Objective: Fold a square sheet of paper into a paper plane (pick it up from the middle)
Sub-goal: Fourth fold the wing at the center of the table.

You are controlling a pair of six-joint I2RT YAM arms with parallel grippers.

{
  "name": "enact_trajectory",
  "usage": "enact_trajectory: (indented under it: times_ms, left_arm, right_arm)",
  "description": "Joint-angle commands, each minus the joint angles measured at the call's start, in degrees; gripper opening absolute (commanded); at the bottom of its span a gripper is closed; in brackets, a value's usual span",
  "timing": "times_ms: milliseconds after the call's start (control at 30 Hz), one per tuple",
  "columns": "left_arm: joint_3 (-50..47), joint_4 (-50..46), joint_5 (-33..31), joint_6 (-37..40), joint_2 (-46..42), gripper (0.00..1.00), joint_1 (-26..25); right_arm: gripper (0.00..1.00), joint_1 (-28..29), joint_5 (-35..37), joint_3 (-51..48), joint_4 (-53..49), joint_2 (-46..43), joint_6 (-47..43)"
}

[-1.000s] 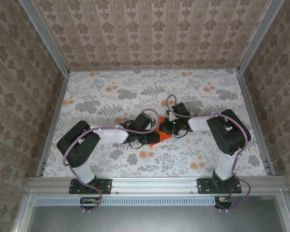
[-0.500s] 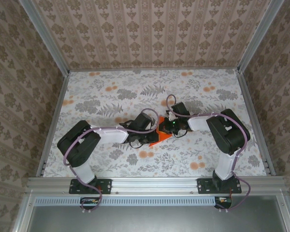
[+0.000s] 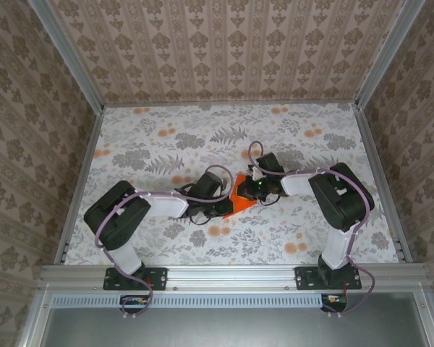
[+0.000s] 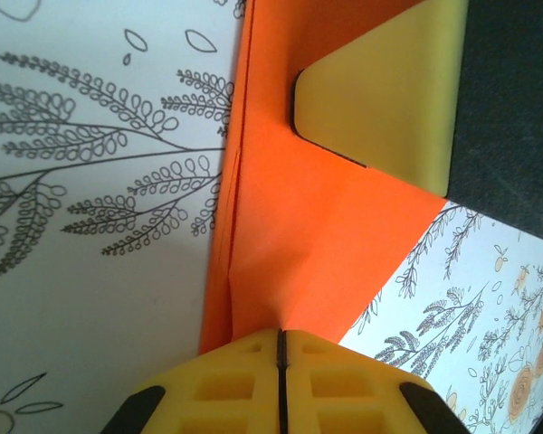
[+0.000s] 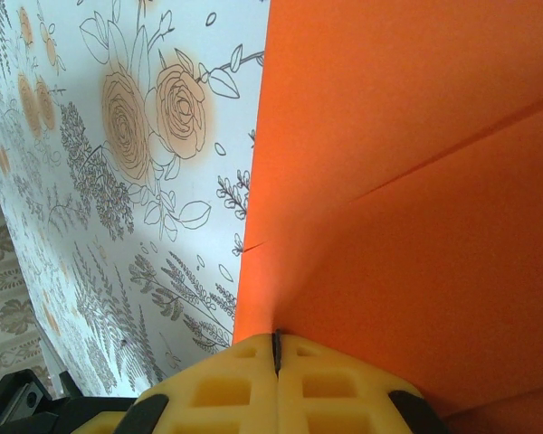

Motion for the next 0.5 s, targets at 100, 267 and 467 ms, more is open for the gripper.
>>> enact_trajectory:
  times_ms: [100, 267, 467]
  left_arm:
    - [-4.13, -2.03, -2.24, -3.07, -2.18, 0.08, 0.77]
    - [-6.62, -1.00, -1.69, -5.36, -2.66, 0.06, 0.70]
    - [-9.12, -0.07, 0.38, -6.55, -2.59, 0.03, 0.71]
  right_arm:
    - [0.00, -0.14, 10.64, -2.85, -9.40, 5.77, -1.17]
    - [0.00, -0.14, 10.64, -2.77, -9.31, 5.90, -1.23]
    - [0.00, -0.14, 10.71, -2.50, -9.49, 6.10, -1.23]
